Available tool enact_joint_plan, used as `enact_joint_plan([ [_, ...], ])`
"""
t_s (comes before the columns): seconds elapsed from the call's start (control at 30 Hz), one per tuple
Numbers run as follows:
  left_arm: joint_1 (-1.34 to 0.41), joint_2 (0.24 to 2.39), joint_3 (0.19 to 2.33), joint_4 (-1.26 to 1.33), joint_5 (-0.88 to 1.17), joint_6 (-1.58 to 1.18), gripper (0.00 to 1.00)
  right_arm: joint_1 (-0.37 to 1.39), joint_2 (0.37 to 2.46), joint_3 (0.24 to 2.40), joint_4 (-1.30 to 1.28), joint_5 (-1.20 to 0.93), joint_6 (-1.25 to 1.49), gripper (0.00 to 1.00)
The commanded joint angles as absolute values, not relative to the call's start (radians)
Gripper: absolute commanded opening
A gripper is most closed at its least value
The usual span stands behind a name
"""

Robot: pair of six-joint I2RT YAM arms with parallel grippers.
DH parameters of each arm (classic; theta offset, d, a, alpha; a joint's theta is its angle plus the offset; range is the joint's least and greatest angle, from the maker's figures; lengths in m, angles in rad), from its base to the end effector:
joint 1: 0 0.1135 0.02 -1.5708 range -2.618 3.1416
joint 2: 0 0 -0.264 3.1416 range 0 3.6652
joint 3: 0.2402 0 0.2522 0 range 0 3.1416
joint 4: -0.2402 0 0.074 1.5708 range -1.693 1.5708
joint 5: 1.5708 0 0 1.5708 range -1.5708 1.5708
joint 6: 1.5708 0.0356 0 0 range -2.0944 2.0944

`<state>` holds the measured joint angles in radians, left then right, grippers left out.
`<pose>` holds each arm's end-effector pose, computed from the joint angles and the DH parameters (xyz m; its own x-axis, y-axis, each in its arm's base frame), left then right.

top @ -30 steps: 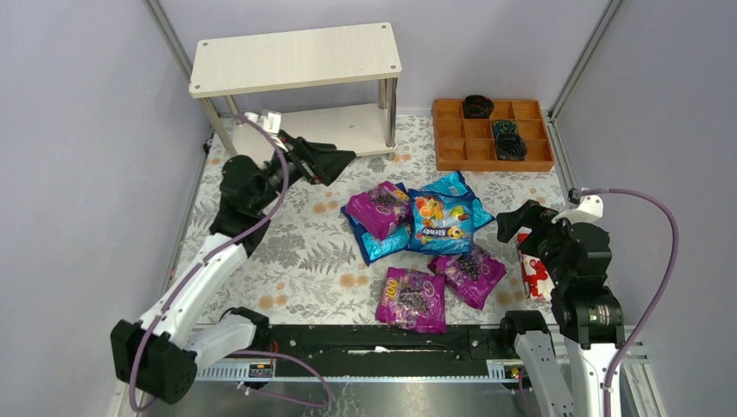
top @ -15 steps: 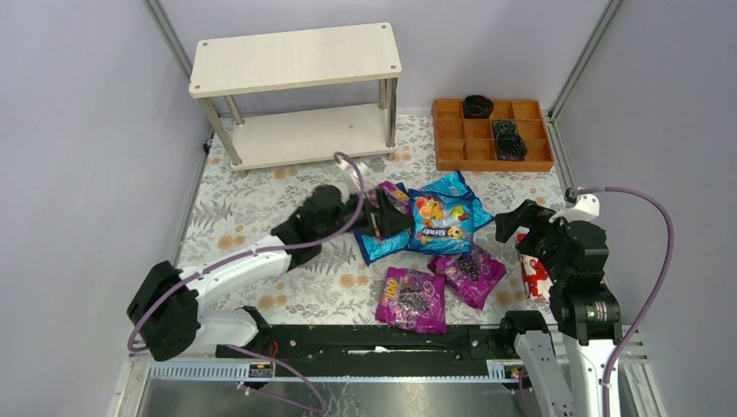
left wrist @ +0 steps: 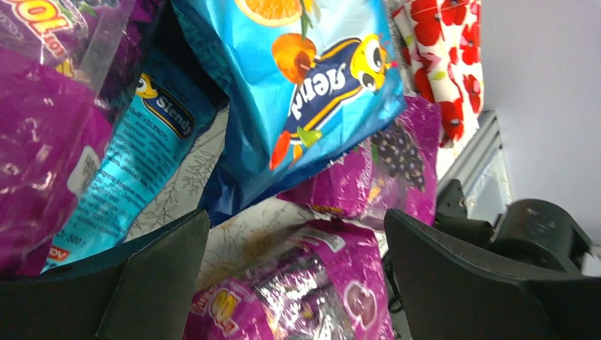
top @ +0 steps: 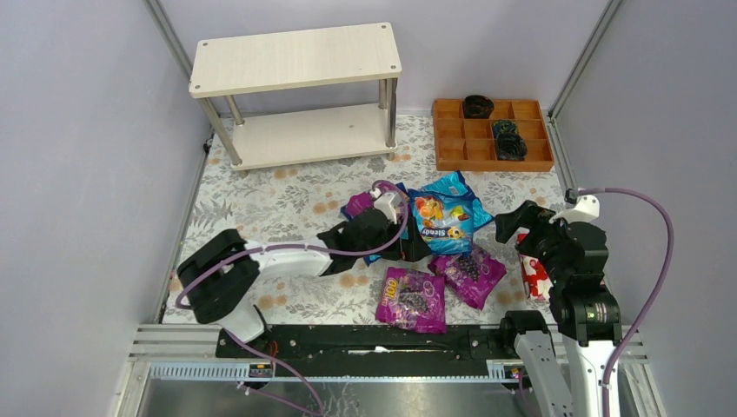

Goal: Place and organize the candy bags onto the shelf

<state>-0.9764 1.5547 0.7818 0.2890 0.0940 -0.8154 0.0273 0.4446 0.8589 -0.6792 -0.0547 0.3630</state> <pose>0.1820 -0.2752 0.1985 -0.8130 -0.0915 -0.5751 0.4077 0.6156 -0.6744 0.0874 0.0043 0.3519 -0.2731 0.3472 -0.8971 0.0181 0.9343 0.3561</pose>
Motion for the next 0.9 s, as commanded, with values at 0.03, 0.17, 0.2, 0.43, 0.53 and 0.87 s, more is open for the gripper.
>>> enact_joint_plan([
  [0.03,-0.975,1.63,0.867,0.333,0.03,-0.785,0.99,0.034,0.432,0.856,-0.652,-0.063,0.361,1.0],
  [0.17,-0.973,1.663,0.854,0.4,0.046,-0.825,0.99,0.034,0.437,0.854,-0.652,-0.078,0.357,1.0],
  [0.2,-0.973,1.664,0.849,0.392,0.024,-0.841,0.99,0.034,0.438,0.856,-0.652,-0.081,0.356,1.0],
  [0.43,-0.973,1.593,0.762,0.356,-0.159,-0.902,0.99,0.034,0.437,0.854,-0.654,-0.088,0.354,1.0],
  [0.53,-0.973,1.563,0.741,0.357,-0.191,-0.909,0.99,0.034,0.438,0.853,-0.653,-0.09,0.355,1.0],
  [0.87,-0.925,1.688,0.756,0.558,0.04,-0.989,0.99,0.034,0.443,0.853,-0.653,-0.09,0.355,1.0],
])
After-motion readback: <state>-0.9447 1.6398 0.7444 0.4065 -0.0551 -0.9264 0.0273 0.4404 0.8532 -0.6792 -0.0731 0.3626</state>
